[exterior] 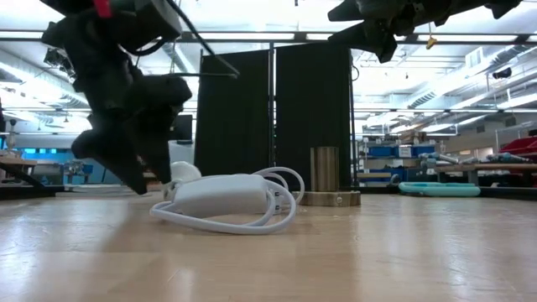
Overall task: Screw lightbulb
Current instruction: Insert the white lightbulb into the silver lamp
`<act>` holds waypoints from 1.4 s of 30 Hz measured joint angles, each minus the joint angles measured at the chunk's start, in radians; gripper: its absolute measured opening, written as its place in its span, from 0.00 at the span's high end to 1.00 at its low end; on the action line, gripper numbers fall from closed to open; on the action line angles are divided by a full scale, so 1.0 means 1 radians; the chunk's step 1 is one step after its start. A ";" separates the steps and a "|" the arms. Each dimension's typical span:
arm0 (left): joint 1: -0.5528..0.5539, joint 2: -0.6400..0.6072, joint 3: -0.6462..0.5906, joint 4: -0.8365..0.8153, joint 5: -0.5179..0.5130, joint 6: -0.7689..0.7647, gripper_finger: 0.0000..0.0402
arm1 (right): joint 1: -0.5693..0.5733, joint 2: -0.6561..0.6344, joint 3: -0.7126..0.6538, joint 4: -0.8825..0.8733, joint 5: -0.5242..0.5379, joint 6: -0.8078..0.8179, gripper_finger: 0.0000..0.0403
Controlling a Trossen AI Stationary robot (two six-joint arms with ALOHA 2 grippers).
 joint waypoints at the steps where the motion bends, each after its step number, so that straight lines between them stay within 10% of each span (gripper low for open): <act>1: 0.000 0.000 0.000 -0.007 -0.010 -0.005 0.33 | 0.000 0.000 0.000 0.000 0.000 0.000 0.40; 42: 0.162 0.000 0.004 -0.030 -0.107 0.096 0.33 | 0.001 0.000 0.000 0.011 -0.003 -0.020 0.40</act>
